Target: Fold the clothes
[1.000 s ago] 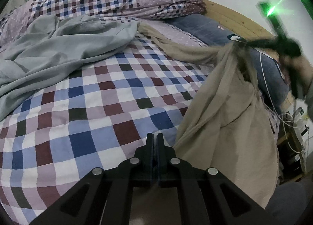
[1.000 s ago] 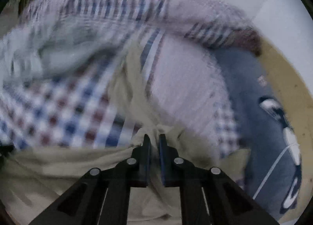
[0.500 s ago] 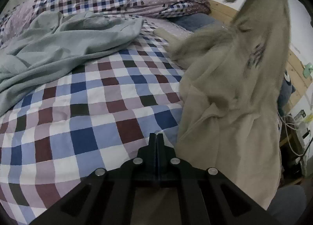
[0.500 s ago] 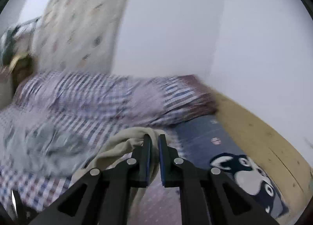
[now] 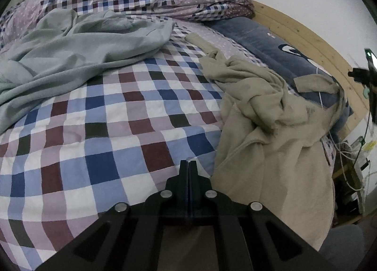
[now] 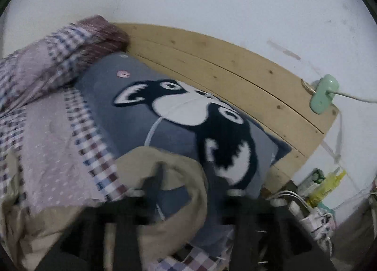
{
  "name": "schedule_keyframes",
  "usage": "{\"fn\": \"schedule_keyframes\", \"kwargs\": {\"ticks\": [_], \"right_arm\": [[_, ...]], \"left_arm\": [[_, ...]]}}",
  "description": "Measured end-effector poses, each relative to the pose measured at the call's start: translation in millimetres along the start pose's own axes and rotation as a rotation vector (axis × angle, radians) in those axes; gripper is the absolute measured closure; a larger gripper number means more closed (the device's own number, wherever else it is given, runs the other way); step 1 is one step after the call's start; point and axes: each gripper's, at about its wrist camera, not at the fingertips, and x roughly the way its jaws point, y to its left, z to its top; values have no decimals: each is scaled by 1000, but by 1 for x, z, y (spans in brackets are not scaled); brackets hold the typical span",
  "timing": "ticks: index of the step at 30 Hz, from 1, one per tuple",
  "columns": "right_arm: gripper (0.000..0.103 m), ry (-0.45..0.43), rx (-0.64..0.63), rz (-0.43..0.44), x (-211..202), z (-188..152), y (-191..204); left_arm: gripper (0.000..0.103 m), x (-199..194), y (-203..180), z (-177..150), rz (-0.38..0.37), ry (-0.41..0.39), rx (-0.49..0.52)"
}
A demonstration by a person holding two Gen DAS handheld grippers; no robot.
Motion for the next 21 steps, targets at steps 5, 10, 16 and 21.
{"fn": "schedule_keyframes", "kwargs": {"ticks": [5,10,16,21], "right_arm": [[25,-73,27,253,-47,-52,25],[24,-30,213,640,-55,-118,77],[24,15,205,719,-24,-158,138],[24,-31,251,672,-18,-156,133]], "left_arm": [[100,0,3,2,-30,10,-43],[60,-14,11,1,-119,-12,-124],[34,-44,25,5,-257,-123,-219],[27,-55,14,15,-291,-164,-220]]}}
